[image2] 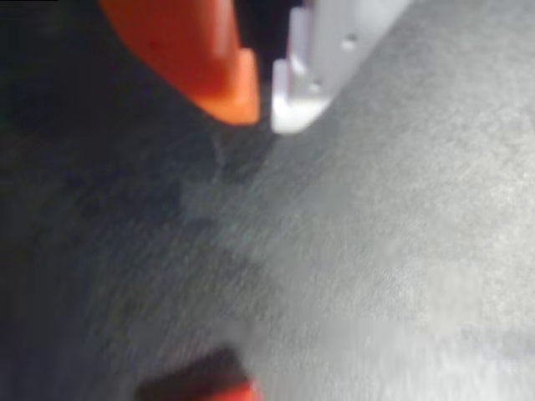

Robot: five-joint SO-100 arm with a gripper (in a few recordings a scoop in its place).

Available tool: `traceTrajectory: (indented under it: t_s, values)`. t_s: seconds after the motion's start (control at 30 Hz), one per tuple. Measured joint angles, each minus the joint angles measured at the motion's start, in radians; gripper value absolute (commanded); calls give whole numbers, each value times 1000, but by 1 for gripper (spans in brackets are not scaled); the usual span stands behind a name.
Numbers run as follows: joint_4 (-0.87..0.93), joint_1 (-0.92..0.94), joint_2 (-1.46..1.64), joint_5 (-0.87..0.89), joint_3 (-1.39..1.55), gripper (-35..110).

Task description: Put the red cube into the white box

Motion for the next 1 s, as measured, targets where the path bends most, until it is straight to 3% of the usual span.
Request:
traceTrajectory:
  t_s: [0.5, 0.87, 1.0]
  values:
    - [-92, -66, -1022, -181, -703, 0]
    - [-183, -81, -1356, -232, -887, 1]
    - [-183, -80, -1378, -230, -913, 12]
